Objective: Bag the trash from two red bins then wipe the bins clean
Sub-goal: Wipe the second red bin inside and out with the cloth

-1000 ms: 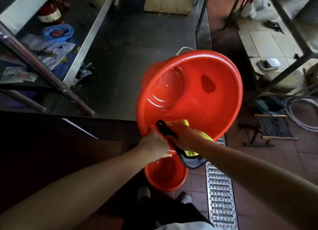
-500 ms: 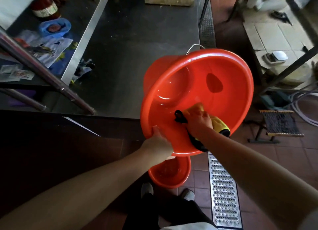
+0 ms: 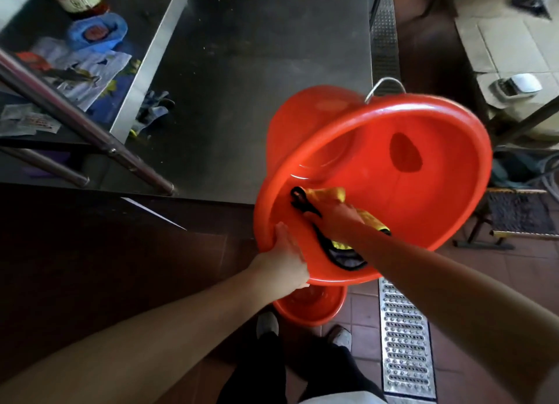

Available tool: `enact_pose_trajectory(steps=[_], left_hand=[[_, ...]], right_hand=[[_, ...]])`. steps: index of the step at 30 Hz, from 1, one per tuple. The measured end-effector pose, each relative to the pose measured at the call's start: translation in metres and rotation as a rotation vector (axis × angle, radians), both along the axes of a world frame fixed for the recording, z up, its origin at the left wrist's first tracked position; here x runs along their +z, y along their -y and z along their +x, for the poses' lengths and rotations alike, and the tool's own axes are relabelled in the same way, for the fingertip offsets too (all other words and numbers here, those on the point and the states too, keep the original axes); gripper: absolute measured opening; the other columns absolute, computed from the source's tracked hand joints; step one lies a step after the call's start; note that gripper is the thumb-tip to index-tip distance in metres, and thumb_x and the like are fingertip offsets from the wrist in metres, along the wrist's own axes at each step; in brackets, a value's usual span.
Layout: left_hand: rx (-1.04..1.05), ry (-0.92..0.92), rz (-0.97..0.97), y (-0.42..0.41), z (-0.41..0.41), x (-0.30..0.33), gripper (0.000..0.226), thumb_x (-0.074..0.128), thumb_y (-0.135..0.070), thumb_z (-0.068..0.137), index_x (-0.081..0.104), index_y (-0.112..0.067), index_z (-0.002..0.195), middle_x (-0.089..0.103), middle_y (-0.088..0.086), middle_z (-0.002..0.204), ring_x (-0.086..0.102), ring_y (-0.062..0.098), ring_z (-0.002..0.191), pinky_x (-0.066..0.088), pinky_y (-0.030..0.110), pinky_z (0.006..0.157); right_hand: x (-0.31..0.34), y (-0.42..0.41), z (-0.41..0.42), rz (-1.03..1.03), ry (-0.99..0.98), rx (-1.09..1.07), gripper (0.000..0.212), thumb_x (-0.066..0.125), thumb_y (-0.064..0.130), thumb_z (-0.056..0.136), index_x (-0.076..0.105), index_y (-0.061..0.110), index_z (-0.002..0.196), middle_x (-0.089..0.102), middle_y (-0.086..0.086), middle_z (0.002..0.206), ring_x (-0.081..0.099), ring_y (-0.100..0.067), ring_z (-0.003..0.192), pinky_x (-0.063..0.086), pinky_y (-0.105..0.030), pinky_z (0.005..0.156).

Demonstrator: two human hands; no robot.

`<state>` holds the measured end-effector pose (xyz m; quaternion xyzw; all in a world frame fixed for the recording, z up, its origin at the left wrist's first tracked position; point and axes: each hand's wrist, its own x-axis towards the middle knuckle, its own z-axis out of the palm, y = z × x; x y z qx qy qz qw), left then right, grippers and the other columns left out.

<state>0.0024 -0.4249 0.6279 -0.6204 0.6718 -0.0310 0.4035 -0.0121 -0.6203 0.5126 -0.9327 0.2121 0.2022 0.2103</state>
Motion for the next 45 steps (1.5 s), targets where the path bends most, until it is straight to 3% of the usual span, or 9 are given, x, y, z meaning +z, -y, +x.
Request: enact_pose_trajectory(steps=[3,6,12,18,22,25,30,37,45], left_hand=[[0.067,0.052,0.009,-0.003,-0.001,0.003,0.033,0.054,-0.010,0.077,0.074,0.000,0.102,0.070,0.028,0.099,0.068,0.046,0.090,0.057,0.053,0.077],[0.118,0.033,-0.024,-0.001,0.001,-0.004,0.043,0.062,-0.031,0.072,0.074,0.000,0.100,0.071,0.027,0.095,0.069,0.044,0.087,0.057,0.050,0.074],[0.102,0.078,0.044,0.000,0.002,0.003,0.040,0.060,-0.029,0.077,0.073,0.001,0.102,0.071,0.027,0.098,0.069,0.044,0.088,0.058,0.049,0.076],[0.026,-0.031,0.120,0.010,0.001,0.010,0.042,0.036,0.011,0.084,0.045,0.026,0.122,0.050,0.046,0.122,0.050,0.059,0.113,0.042,0.065,0.094],[0.094,0.038,-0.004,0.007,0.002,0.019,0.046,0.038,-0.015,0.086,0.066,0.010,0.112,0.065,0.036,0.106,0.062,0.053,0.100,0.050,0.060,0.088],[0.050,-0.055,0.040,0.008,0.000,0.000,0.051,0.033,-0.028,0.101,0.057,0.012,0.123,0.060,0.038,0.117,0.053,0.061,0.108,0.040,0.069,0.093],[0.040,-0.145,-0.004,0.015,0.004,0.000,0.066,0.038,-0.054,0.098,0.066,0.003,0.113,0.067,0.028,0.107,0.061,0.051,0.101,0.039,0.070,0.092],[0.010,-0.147,-0.018,0.018,0.004,0.015,0.071,0.035,-0.062,0.096,0.069,-0.001,0.108,0.070,0.023,0.103,0.065,0.044,0.097,0.042,0.065,0.093],[0.112,-0.197,-0.041,0.012,0.003,0.010,0.067,0.028,-0.049,0.102,0.063,0.005,0.119,0.065,0.029,0.113,0.061,0.049,0.107,0.039,0.066,0.099]], right_hand=[[-0.010,0.024,0.008,-0.079,-0.036,-0.055,0.055,0.044,0.061,0.097,0.029,0.051,0.148,0.041,-0.010,0.151,0.048,-0.037,0.130,0.043,-0.046,0.104],[-0.023,0.028,0.034,-0.150,-0.032,-0.100,0.051,0.046,0.055,0.099,0.039,0.040,0.147,0.040,-0.013,0.150,0.039,-0.037,0.133,0.034,-0.045,0.108],[-0.036,0.030,0.052,-0.136,-0.004,-0.089,0.050,0.044,0.055,0.100,0.041,0.036,0.146,0.042,-0.007,0.151,0.041,-0.034,0.134,0.035,-0.043,0.105],[-0.020,0.011,0.025,-0.116,0.004,-0.034,0.054,0.037,0.057,0.101,0.035,0.038,0.151,0.037,0.001,0.158,0.036,-0.025,0.143,0.029,-0.043,0.110],[0.005,-0.008,-0.017,-0.087,0.031,-0.018,0.056,0.036,0.058,0.100,0.033,0.035,0.152,0.035,0.002,0.159,0.032,-0.022,0.145,0.028,-0.045,0.112],[0.026,-0.020,-0.050,-0.072,0.031,-0.004,0.058,0.034,0.059,0.101,0.031,0.034,0.153,0.031,0.004,0.161,0.028,-0.020,0.148,0.026,-0.046,0.114],[0.056,-0.036,-0.101,-0.065,0.052,-0.010,0.060,0.035,0.059,0.101,0.028,0.035,0.155,0.029,0.004,0.162,0.030,-0.024,0.147,0.028,-0.045,0.114],[0.068,-0.037,-0.122,-0.052,0.057,0.013,0.064,0.033,0.061,0.101,0.022,0.034,0.158,0.024,0.004,0.165,0.019,-0.018,0.152,0.023,-0.045,0.116],[0.061,-0.027,-0.072,-0.061,-0.026,0.000,0.058,0.030,0.059,0.103,0.023,0.037,0.156,0.032,0.002,0.161,0.031,-0.026,0.147,0.026,-0.049,0.115]])
